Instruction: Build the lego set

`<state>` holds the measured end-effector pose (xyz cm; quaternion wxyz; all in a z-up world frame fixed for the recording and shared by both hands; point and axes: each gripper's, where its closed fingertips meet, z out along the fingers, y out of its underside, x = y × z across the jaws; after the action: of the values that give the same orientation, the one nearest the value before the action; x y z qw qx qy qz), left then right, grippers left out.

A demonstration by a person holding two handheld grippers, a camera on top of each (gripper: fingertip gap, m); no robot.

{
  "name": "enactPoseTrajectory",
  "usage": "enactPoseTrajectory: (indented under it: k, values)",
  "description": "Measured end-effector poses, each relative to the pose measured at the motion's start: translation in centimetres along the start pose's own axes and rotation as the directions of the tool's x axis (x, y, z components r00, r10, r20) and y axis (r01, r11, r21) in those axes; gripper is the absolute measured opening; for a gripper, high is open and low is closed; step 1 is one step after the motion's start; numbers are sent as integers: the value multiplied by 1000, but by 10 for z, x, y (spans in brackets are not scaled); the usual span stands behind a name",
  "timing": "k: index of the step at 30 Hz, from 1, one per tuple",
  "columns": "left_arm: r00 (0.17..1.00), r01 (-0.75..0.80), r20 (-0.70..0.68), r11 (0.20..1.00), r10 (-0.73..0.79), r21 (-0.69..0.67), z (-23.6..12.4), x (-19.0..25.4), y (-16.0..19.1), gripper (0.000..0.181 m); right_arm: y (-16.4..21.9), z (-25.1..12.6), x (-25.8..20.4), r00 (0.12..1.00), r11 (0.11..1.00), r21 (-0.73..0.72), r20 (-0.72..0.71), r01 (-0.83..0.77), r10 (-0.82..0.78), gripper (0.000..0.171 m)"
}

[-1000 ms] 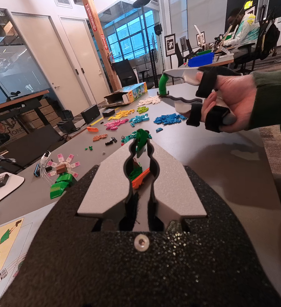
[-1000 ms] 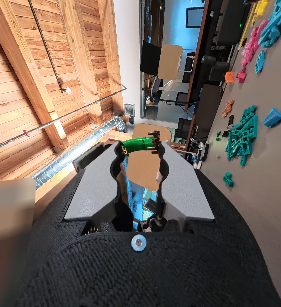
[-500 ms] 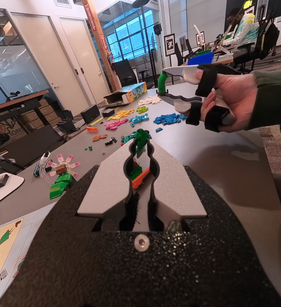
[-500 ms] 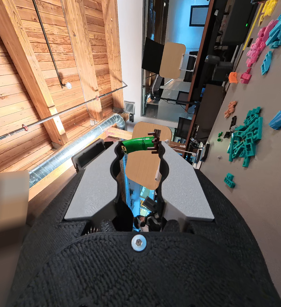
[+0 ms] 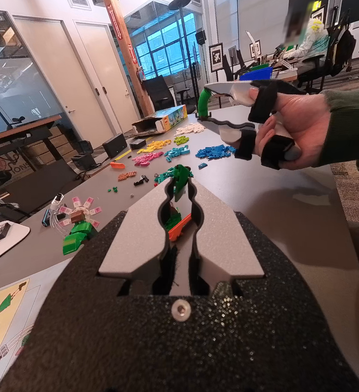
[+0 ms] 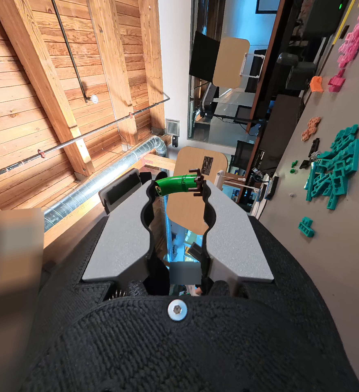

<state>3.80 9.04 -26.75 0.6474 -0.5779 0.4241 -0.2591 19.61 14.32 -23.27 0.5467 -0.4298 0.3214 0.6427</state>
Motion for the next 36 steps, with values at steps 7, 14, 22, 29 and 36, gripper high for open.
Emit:
enactPoseTrajectory:
  k: [7,14,22,29,36]
  values:
    - [1000,1,-2,1000,-1,-1,0,0,0,10,1,0,0,1000,1000,-4,2,-12,12,43]
    - [1000,1,-3,1000,-1,-1,0,0,0,10,3,0,2,999,999,-12,4,-38,38,44]
    - [1000,-1,-1,1000,1,0,0,0,0,10,4,1,2,999,999,-18,7,-39,39,44]
    - [1000,-1,-1,1000,1,0,1,0,0,10,13,4,2,997,996,-63,25,-67,69,44]
    - [1000,5,21,1000,-5,7,-1,-5,-1,10,97,9,-12,941,798,-501,220,334,-256,43]
